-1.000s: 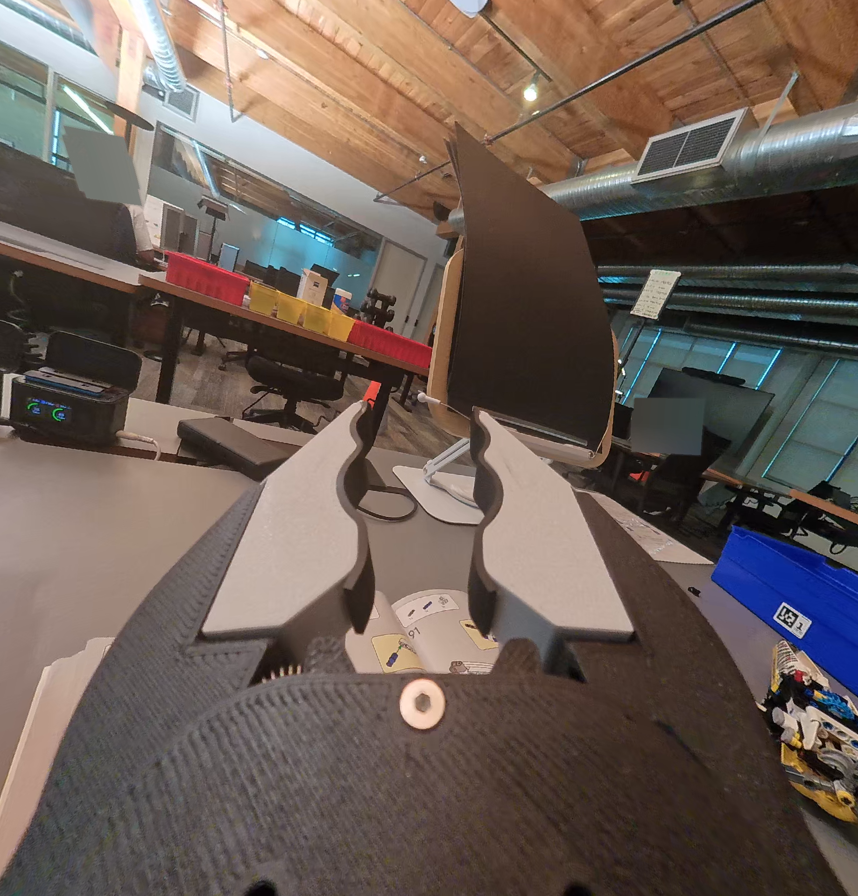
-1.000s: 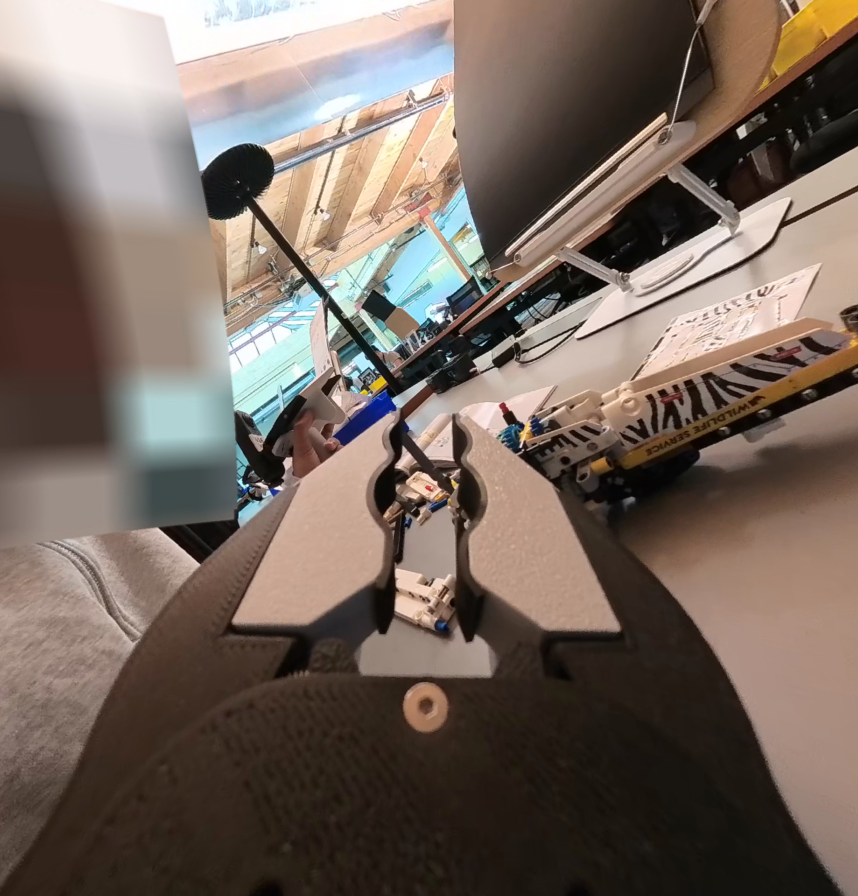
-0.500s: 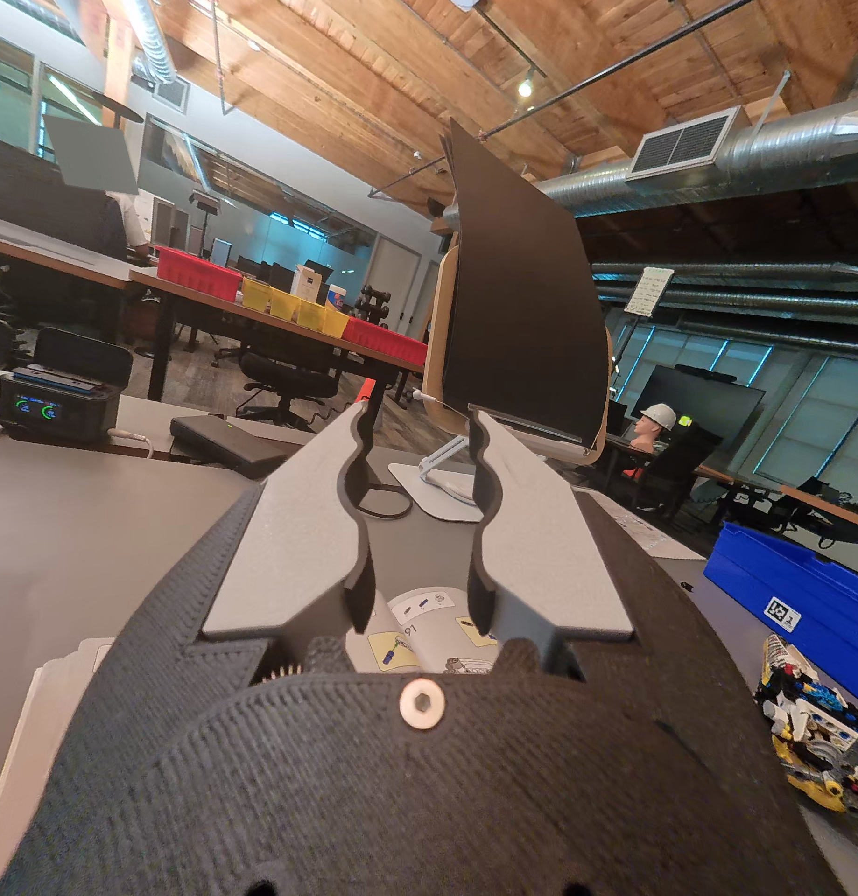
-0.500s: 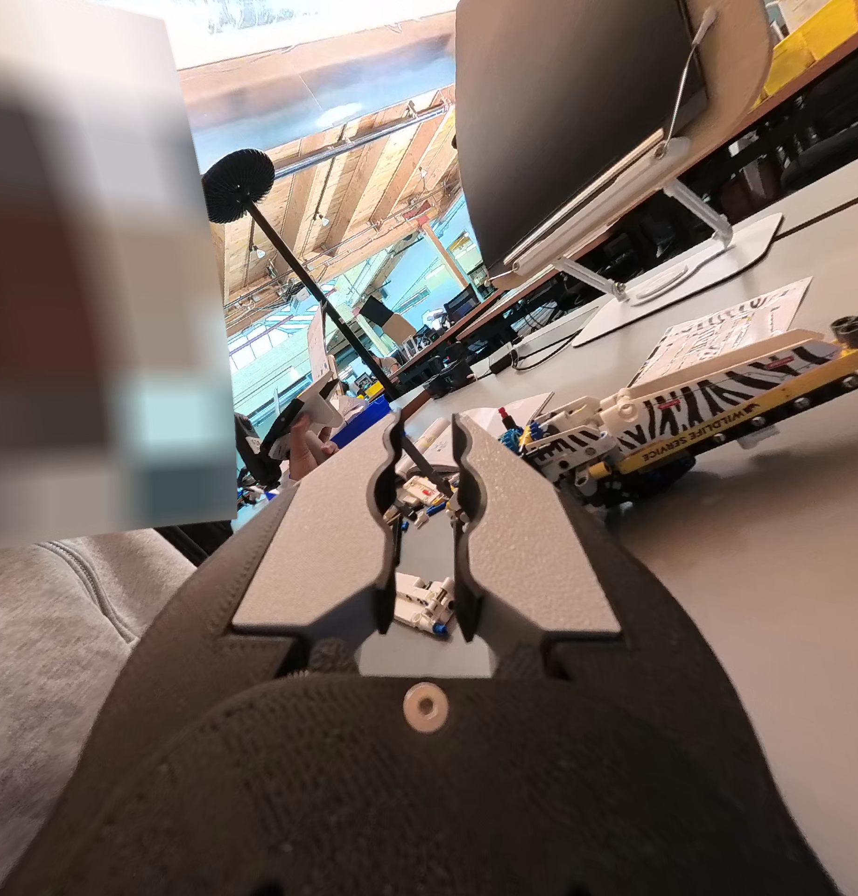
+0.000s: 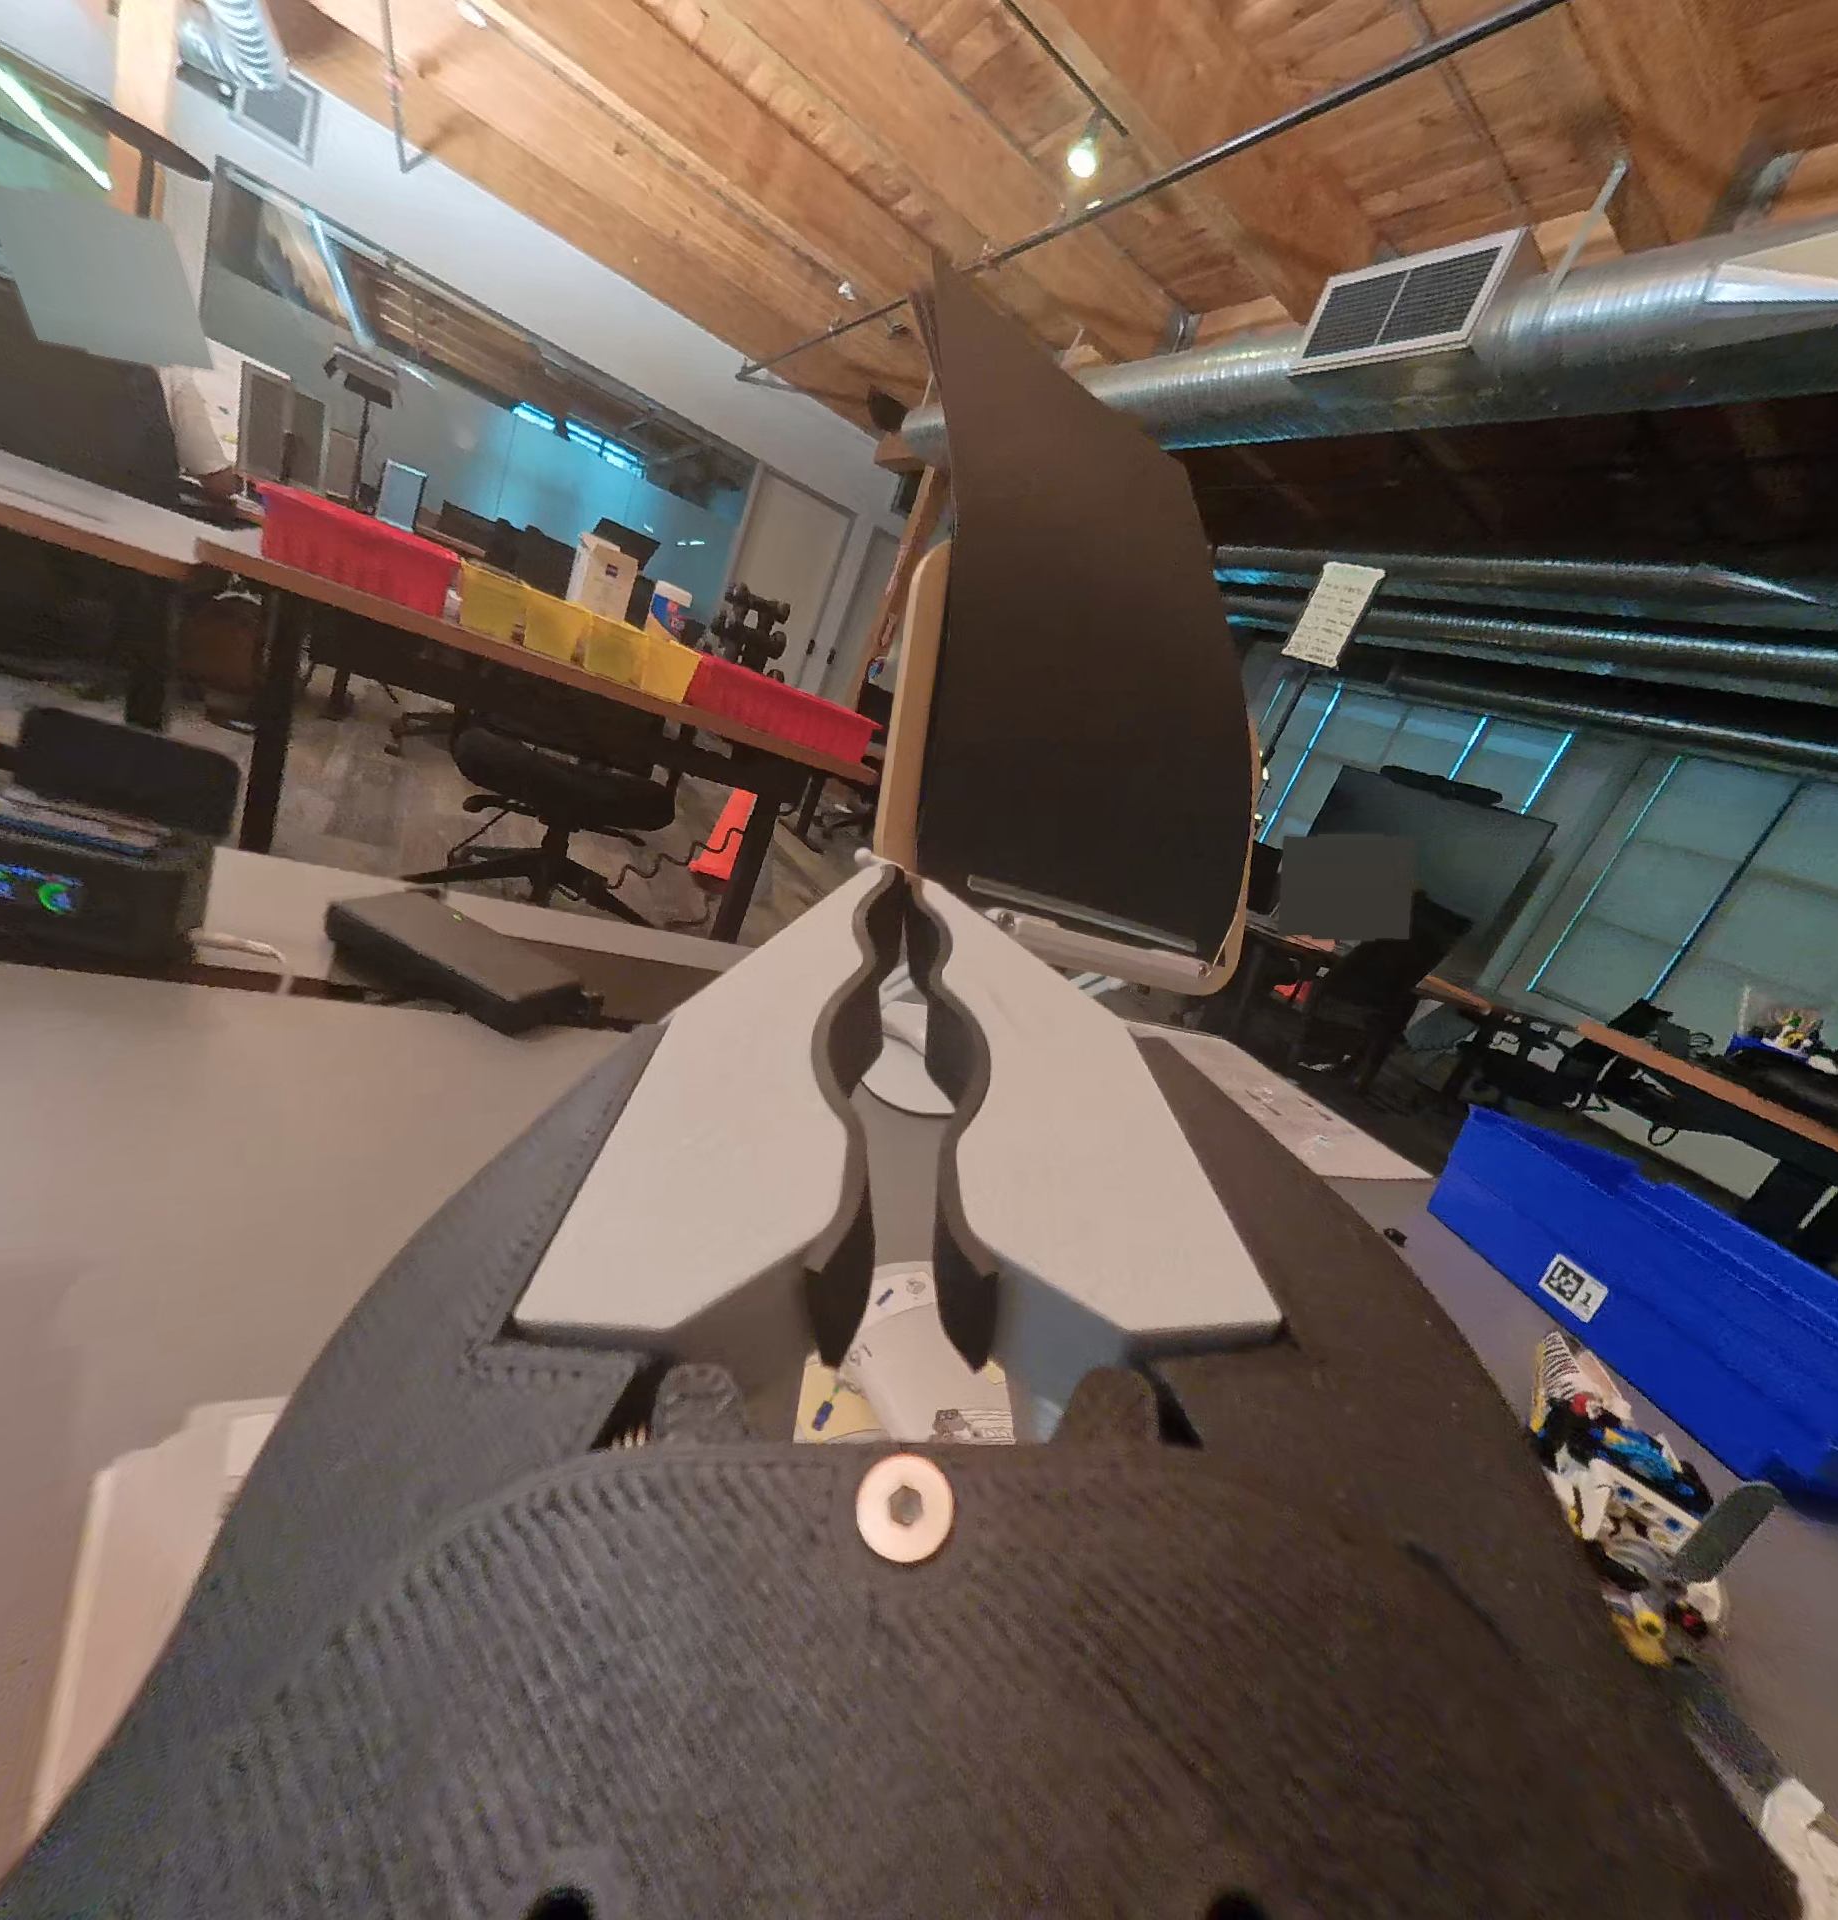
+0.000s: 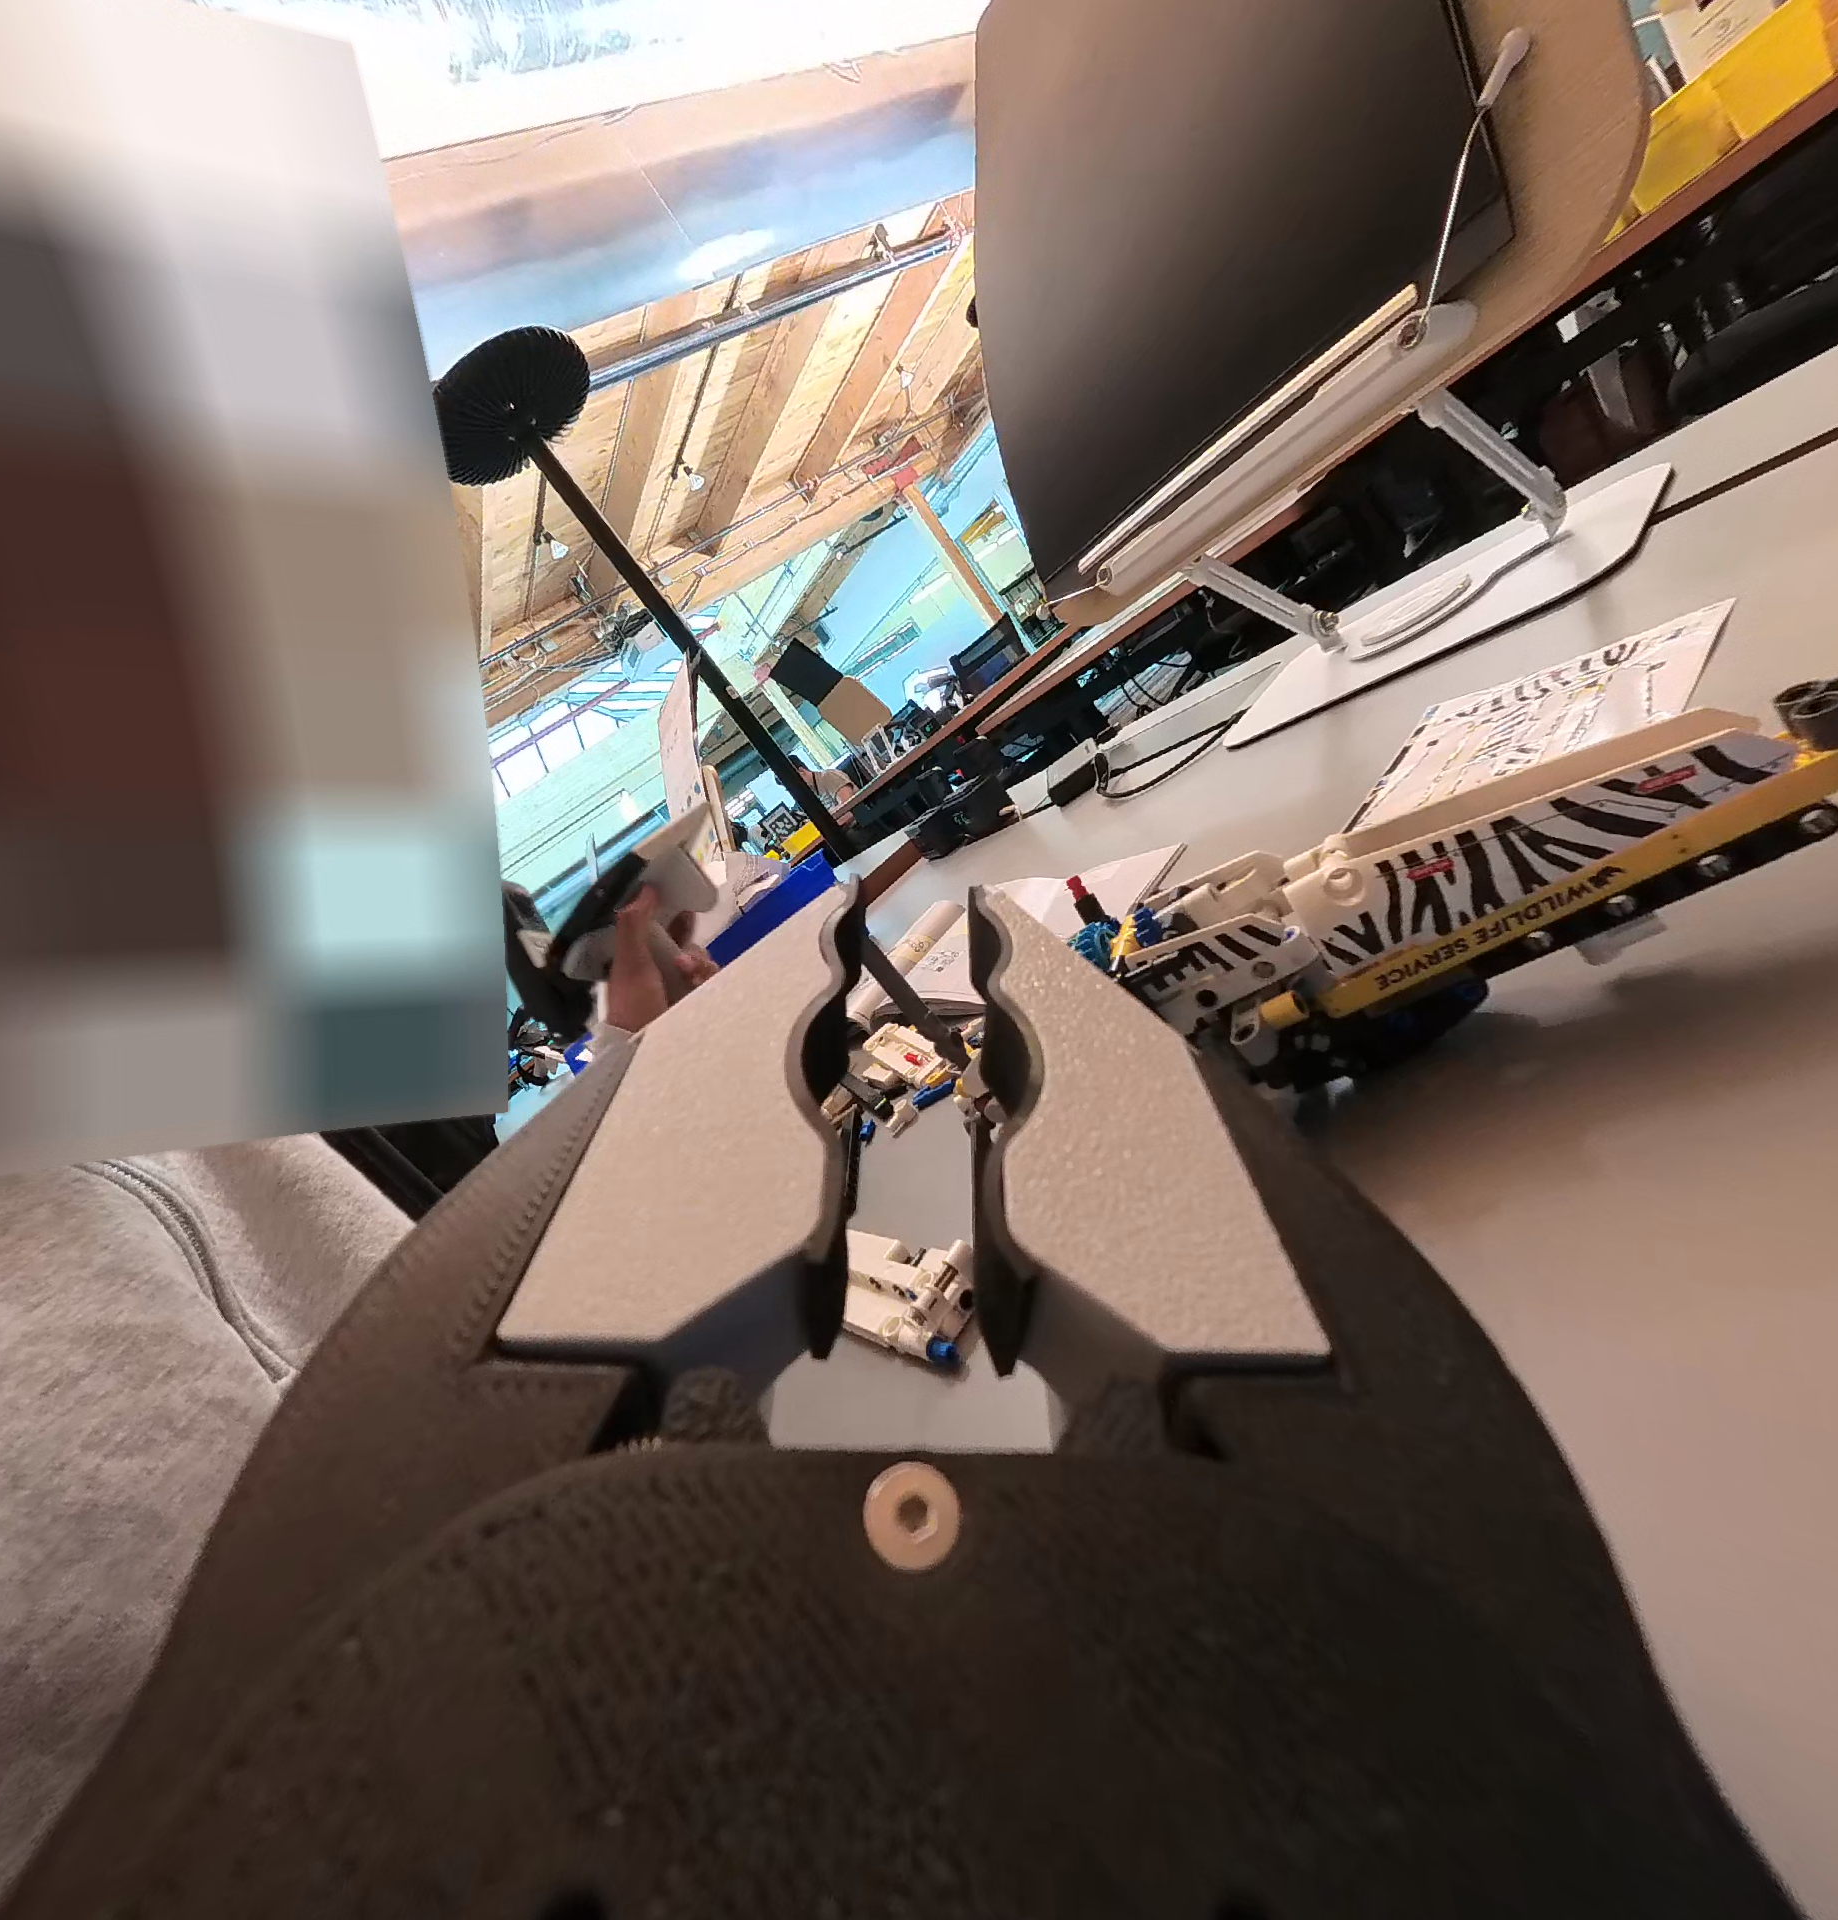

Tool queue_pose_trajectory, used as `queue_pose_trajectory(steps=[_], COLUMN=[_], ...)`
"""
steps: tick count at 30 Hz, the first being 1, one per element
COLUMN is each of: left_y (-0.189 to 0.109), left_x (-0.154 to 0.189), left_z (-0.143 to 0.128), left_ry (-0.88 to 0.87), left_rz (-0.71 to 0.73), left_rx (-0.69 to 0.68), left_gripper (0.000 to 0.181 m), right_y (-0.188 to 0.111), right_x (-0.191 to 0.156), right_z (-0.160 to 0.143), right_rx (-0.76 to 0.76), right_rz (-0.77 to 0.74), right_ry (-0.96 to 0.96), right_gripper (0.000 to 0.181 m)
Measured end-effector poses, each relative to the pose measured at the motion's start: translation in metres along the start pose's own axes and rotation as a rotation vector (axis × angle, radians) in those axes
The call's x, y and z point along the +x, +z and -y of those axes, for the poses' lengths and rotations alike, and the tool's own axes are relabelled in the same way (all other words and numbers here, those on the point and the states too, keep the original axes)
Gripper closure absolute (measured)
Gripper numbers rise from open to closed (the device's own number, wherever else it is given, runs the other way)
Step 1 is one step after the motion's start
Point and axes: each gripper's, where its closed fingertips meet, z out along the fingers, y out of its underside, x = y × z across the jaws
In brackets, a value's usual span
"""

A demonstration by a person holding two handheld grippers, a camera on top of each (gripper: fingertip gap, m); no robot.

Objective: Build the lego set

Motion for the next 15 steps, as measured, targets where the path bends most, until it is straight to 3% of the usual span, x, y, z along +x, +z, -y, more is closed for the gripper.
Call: queue_pose_trajectory(steps=[6,15], left_y=[-0.018,-0.019], left_x=[-0.01,-0.016], left_z=[0.039,0.034], left_ry=[0.114,0.124], left_rz=[0.1,0.106], left_rx=[0.047,-0.007], left_gripper=[0.181,0.181], right_y=[0.002,0.002], right_x=[0.002,0.007], right_z=[-0.002,-0.001], right_rx=[-0.015,-0.007], right_rz=[-0.019,-0.082], right_ry=[-0.009,-0.049], right_gripper=[0.163,0.168])
